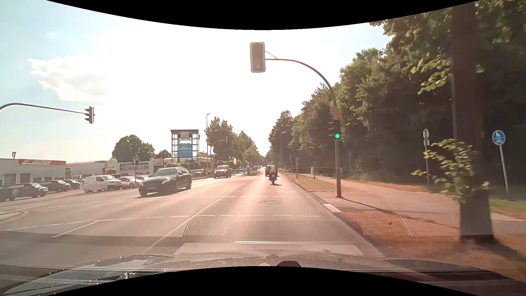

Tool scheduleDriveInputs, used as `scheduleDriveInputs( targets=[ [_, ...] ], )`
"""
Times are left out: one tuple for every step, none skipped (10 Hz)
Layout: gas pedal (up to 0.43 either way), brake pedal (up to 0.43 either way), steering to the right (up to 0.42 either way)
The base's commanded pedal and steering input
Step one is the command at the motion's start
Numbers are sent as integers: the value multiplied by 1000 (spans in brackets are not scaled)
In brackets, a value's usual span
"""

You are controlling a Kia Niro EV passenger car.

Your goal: Follow the waypoints while adhering to traffic rules and regulations

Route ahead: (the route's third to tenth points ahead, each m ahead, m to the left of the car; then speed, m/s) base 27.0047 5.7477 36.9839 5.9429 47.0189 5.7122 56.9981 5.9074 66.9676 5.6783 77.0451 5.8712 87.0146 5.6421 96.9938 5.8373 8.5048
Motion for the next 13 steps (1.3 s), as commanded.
scheduleDriveInputs(
  targets=[
    [169, 0, -1],
    [169, 0, -1],
    [169, 0, -1],
    [169, 0, -1],
    [157, 0, 0],
    [157, 0, 0],
    [157, 0, 0],
    [157, 0, 0],
    [157, 0, 0],
    [157, 0, 0],
    [157, 0, 0],
    [157, 0, 0],
    [157, 0, 0]
  ],
)
